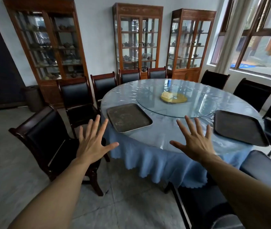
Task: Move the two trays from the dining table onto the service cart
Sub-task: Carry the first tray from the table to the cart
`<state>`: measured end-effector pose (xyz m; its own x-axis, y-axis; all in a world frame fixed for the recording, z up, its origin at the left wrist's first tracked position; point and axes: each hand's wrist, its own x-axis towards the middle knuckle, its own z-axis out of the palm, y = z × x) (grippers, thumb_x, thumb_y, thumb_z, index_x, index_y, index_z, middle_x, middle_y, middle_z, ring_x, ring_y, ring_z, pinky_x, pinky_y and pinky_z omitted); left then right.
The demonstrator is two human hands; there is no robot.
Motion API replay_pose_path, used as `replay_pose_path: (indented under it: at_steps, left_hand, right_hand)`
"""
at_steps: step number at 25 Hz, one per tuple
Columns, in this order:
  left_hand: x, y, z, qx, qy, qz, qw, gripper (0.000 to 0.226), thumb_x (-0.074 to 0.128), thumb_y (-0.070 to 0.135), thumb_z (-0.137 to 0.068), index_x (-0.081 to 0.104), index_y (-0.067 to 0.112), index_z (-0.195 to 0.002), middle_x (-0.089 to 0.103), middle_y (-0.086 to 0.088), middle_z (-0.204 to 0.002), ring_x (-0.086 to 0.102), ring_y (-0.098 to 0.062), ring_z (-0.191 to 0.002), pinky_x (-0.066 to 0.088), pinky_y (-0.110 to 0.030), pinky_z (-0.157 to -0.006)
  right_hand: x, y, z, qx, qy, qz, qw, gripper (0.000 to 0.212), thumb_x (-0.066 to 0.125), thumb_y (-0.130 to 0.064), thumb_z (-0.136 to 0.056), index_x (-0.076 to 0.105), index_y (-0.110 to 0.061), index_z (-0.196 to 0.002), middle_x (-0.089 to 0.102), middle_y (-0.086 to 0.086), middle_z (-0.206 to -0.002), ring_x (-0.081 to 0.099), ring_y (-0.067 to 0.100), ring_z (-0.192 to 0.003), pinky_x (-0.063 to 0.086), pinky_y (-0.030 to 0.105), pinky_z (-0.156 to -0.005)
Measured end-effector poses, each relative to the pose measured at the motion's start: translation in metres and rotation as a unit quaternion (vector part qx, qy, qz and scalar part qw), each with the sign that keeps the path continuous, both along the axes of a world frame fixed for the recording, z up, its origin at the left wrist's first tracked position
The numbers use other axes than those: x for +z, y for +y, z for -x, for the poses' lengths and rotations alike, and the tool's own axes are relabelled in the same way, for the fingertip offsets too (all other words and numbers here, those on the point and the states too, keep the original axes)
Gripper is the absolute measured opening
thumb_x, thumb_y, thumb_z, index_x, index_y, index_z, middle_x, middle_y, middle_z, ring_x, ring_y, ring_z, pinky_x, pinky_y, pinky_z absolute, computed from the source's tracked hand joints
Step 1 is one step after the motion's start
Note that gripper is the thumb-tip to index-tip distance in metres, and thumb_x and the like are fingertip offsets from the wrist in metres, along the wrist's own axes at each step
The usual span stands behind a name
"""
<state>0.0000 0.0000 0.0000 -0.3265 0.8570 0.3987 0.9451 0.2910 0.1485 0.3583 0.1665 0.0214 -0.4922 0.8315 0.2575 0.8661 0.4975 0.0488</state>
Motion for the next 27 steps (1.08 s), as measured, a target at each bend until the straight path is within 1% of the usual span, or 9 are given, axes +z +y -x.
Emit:
replay_pose_path:
  at_steps: [4,8,10,13,15,18,23,27]
  left_hand:
    - [-0.001,0.032,0.010,0.016,0.013,0.021,1.000,0.106,0.017,0.097,-0.070,-0.015,0.041,-0.155,-0.024,0.007,-0.163,-0.017,-0.018,-0.151,-0.008,-0.055,-0.118]
    - [-0.013,0.073,0.017,0.024,0.013,0.042,0.999,0.105,0.019,0.096,-0.071,-0.020,0.042,-0.152,-0.027,0.008,-0.162,-0.022,-0.015,-0.148,-0.010,-0.054,-0.118]
    - [-0.015,0.107,0.022,0.034,0.012,0.051,0.998,0.106,0.020,0.096,-0.071,-0.022,0.042,-0.152,-0.028,0.009,-0.161,-0.022,-0.015,-0.149,-0.011,-0.054,-0.118]
    - [-0.013,0.150,0.027,0.052,0.003,0.050,0.997,0.106,0.019,0.097,-0.070,-0.026,0.043,-0.149,-0.032,0.012,-0.158,-0.024,-0.011,-0.147,-0.010,-0.053,-0.119]
    - [-0.012,0.185,0.028,0.062,-0.010,0.043,0.997,0.106,0.019,0.097,-0.069,-0.024,0.043,-0.149,-0.031,0.013,-0.158,-0.023,-0.010,-0.145,-0.009,-0.053,-0.119]
    - [-0.013,0.226,0.030,0.075,-0.027,0.050,0.996,0.107,0.021,0.097,-0.070,-0.022,0.041,-0.150,-0.030,0.012,-0.158,-0.019,-0.013,-0.148,-0.007,-0.054,-0.119]
    - [-0.020,0.261,0.046,0.108,-0.046,0.075,0.990,0.107,0.022,0.095,-0.070,-0.022,0.040,-0.150,-0.032,0.012,-0.158,-0.017,-0.017,-0.151,-0.007,-0.054,-0.119]
    - [-0.031,0.282,0.073,0.126,-0.049,0.084,0.987,0.111,0.022,0.097,-0.069,-0.017,0.038,-0.154,-0.025,0.008,-0.163,-0.016,-0.017,-0.152,-0.005,-0.055,-0.119]
  right_hand:
    - [-0.017,0.038,0.013,0.012,-0.001,0.004,1.000,0.090,0.006,-0.091,-0.074,-0.025,-0.047,-0.146,-0.030,-0.006,-0.157,-0.027,0.024,-0.145,-0.012,0.063,-0.113]
    - [-0.037,0.092,0.026,0.025,0.012,0.009,1.000,0.087,0.004,-0.092,-0.074,-0.030,-0.048,-0.141,-0.029,-0.007,-0.156,-0.020,0.026,-0.148,-0.009,0.064,-0.113]
    - [-0.043,0.137,0.035,0.030,0.024,0.036,0.999,0.087,0.000,-0.093,-0.072,-0.032,-0.048,-0.140,-0.029,-0.006,-0.156,-0.019,0.027,-0.148,-0.009,0.064,-0.113]
    - [-0.044,0.187,0.045,0.046,0.013,0.046,0.998,0.092,-0.003,-0.093,-0.070,-0.025,-0.045,-0.145,-0.029,-0.005,-0.156,-0.018,0.028,-0.148,-0.008,0.065,-0.114]
    - [-0.041,0.226,0.049,0.051,0.000,0.050,0.997,0.094,-0.004,-0.092,-0.070,-0.018,-0.043,-0.149,-0.029,-0.006,-0.156,-0.017,0.028,-0.149,-0.009,0.065,-0.113]
    - [-0.039,0.275,0.059,0.062,-0.010,0.065,0.996,0.095,-0.001,-0.092,-0.071,-0.014,-0.043,-0.151,-0.028,-0.006,-0.155,-0.018,0.028,-0.148,-0.011,0.064,-0.112]
    - [-0.047,0.334,0.088,0.082,-0.011,0.082,0.993,0.095,0.001,-0.093,-0.071,-0.013,-0.044,-0.151,-0.028,-0.008,-0.154,-0.018,0.028,-0.148,-0.011,0.063,-0.111]
    - [-0.057,0.368,0.124,0.098,-0.012,0.097,0.990,0.094,0.004,-0.091,-0.073,-0.010,-0.044,-0.153,-0.019,-0.005,-0.162,-0.017,0.027,-0.149,-0.010,0.063,-0.112]
